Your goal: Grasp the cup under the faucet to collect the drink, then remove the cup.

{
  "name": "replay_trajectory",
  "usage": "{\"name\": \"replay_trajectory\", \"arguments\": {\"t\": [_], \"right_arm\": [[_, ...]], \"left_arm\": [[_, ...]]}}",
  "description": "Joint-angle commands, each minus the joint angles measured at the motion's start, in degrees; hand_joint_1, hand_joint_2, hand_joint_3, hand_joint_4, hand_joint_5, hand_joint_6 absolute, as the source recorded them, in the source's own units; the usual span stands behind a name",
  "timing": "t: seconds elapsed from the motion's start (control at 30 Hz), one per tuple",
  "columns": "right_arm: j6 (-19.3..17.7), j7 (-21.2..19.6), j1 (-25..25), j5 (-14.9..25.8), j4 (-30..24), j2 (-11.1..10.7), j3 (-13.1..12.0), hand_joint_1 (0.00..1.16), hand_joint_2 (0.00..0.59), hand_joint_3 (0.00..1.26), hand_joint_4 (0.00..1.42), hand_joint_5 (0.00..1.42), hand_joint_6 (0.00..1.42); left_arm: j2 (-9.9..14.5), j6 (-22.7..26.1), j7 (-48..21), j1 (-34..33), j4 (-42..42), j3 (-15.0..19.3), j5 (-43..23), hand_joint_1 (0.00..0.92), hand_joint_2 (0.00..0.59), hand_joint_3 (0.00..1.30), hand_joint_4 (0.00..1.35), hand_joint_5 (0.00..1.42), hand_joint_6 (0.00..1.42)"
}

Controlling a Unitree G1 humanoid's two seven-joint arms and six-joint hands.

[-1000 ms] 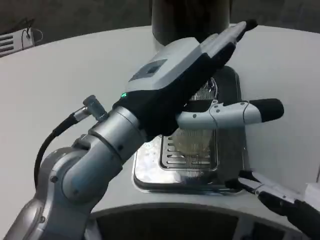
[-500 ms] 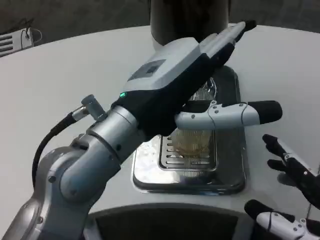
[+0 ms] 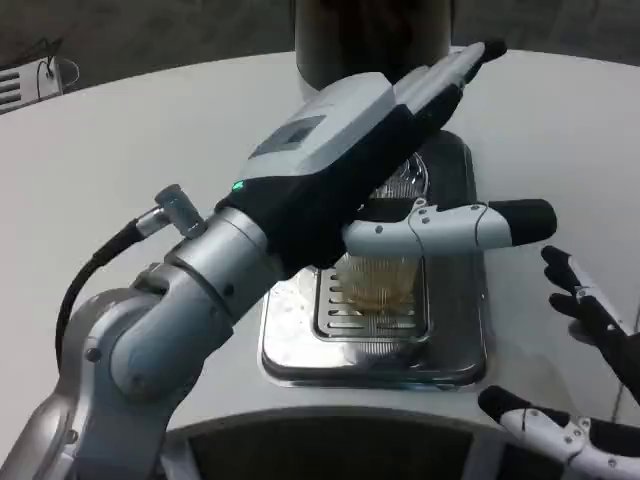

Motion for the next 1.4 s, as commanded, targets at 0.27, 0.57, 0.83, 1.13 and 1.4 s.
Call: {"name": "replay_trajectory", "arguments": {"t": [0.27,0.57,0.83,1.13,1.4], "right_arm": [[0.1,-4.7,-7.1,-3.4,6.3,3.3,5.4,0.75,0.229,0.0,0.02,0.07,0.08],[1.8,-6.2,-12.1,-4.6,9.7,4.9,7.2,0.76,0.226,0.0,0.02,0.07,0.08],[2.0,-8.0,-15.1,-5.7,12.7,6.2,8.8,0.76,0.221,0.0,0.02,0.07,0.08],[2.4,-9.3,-18.6,-6.0,15.7,7.0,10.5,0.76,0.224,0.0,0.02,0.06,0.06],[2.8,-9.5,-21.6,-6.4,18.1,7.8,11.6,0.76,0.228,0.0,0.02,0.06,0.06]], "left_arm": [[1.5,2.2,-4.1,0.9,0.5,0.4,0.5,0.0,0.0,0.0,0.0,0.0,0.09],[2.2,1.9,-5.9,-0.6,0.7,0.3,1.0,0.0,0.0,0.0,0.0,0.0,0.09],[2.8,1.8,-7.2,-1.4,0.8,0.4,1.2,0.0,0.0,0.0,0.0,0.0,0.09],[3.4,1.7,-7.7,-1.9,0.7,0.6,1.0,0.0,0.0,0.0,0.0,0.0,0.09],[3.8,1.9,-8.0,-2.0,0.1,1.0,0.9,0.0,0.0,0.0,0.0,0.0,0.09]]}}
